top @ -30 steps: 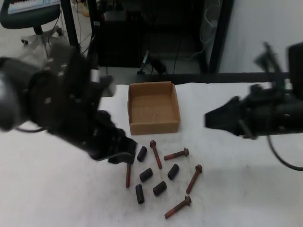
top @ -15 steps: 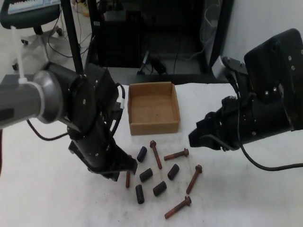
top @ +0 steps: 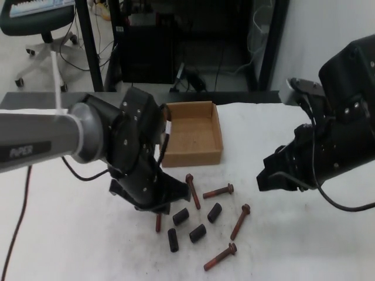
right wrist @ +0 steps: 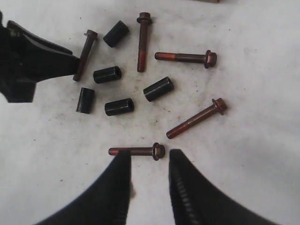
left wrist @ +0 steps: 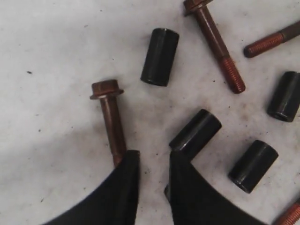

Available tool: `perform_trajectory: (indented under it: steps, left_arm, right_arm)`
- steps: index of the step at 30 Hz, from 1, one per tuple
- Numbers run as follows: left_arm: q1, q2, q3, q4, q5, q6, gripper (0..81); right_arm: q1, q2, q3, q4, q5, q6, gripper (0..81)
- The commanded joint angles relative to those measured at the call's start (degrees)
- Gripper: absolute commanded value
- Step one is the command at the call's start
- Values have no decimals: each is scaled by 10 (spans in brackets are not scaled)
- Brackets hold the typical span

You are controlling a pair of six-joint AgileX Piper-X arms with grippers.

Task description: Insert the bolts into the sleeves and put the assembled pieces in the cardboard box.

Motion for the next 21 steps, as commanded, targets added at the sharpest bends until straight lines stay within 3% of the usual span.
perform_trajectory:
  steps: [1,10,21]
  left_arm:
    - [-2,24,-13,8,-10,-6,217]
    - [-2,41,-27,3,-9,-1,217]
    - [-2,41,-131,121,-8,19,217]
  right_arm:
    - [-2,1,-18,16,0,-12,273]
    - [-2,-3,-26,29,0,-15,273]
    - [-2,-3,-26,29,9,-28,273]
